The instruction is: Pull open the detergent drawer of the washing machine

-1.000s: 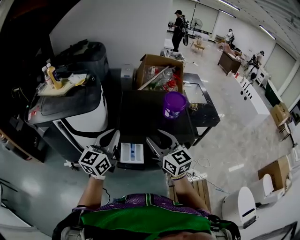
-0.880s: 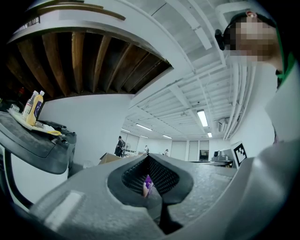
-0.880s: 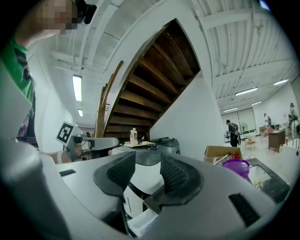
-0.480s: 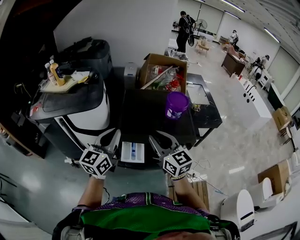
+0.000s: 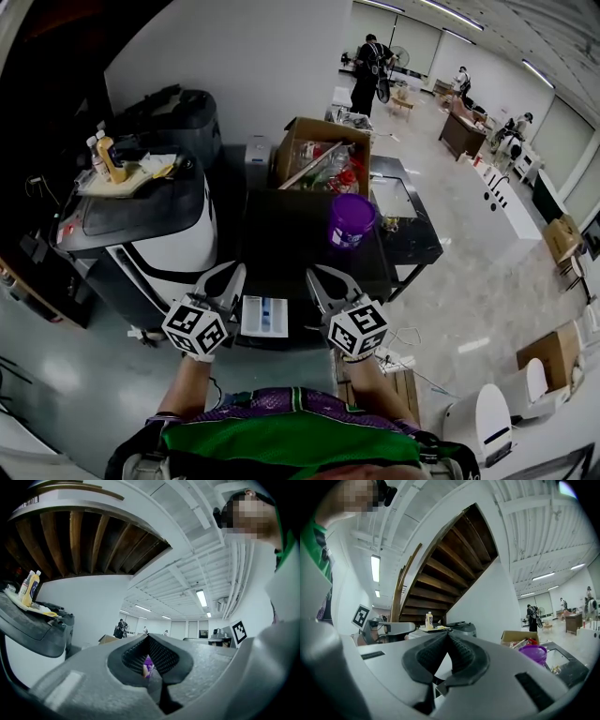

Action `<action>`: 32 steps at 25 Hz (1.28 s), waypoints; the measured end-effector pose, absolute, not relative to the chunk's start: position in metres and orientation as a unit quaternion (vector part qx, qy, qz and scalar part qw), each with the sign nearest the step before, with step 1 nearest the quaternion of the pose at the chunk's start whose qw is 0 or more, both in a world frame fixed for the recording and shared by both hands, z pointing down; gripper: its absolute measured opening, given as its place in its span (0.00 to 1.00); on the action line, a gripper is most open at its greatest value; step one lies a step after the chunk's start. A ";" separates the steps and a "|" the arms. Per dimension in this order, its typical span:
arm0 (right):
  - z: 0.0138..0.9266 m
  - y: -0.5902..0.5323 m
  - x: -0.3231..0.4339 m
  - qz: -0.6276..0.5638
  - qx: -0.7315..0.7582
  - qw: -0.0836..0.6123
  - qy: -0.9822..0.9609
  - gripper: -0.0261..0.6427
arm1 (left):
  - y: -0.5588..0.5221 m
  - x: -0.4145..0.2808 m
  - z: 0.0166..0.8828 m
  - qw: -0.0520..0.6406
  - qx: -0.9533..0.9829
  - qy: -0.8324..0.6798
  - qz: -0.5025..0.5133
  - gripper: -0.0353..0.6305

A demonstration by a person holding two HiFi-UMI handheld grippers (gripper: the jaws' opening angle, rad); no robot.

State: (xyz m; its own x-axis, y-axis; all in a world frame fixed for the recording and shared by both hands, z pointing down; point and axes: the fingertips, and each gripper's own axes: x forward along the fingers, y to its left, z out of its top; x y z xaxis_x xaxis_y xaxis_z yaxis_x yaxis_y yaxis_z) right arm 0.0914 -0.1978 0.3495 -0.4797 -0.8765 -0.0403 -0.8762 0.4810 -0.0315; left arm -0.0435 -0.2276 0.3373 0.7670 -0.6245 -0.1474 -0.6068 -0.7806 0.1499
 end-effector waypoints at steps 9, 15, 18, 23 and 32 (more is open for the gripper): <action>0.357 -0.205 0.104 -0.010 -0.528 0.024 0.849 0.04 | -0.238 -0.037 0.343 0.052 0.940 -0.323 -0.094 0.08; 0.347 -0.206 0.114 -0.004 -0.538 0.018 0.843 0.04 | -0.239 -0.029 0.340 0.056 0.941 -0.321 -0.092 0.08; 0.346 -0.206 0.117 -0.005 -0.540 0.015 0.841 0.04 | -0.241 -0.027 0.340 0.060 0.941 -0.320 -0.091 0.08; 0.348 -0.206 0.118 -0.006 -0.546 0.011 0.838 0.04 | -0.241 -0.028 0.340 0.059 0.942 -0.318 -0.092 0.08; 0.347 -0.201 0.119 -0.002 -0.557 0.012 0.830 0.04 | -0.235 -0.029 0.343 0.062 0.944 -0.311 -0.090 0.08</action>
State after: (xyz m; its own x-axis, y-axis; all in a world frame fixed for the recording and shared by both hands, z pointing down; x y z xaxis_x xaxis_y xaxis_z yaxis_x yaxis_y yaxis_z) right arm 0.1191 -0.2007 0.3466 -0.3784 -0.9255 -0.0187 -0.9254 0.3787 -0.0169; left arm -0.0292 -0.2350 0.3434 0.7909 -0.5979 -0.1308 -0.5757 -0.7993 0.1723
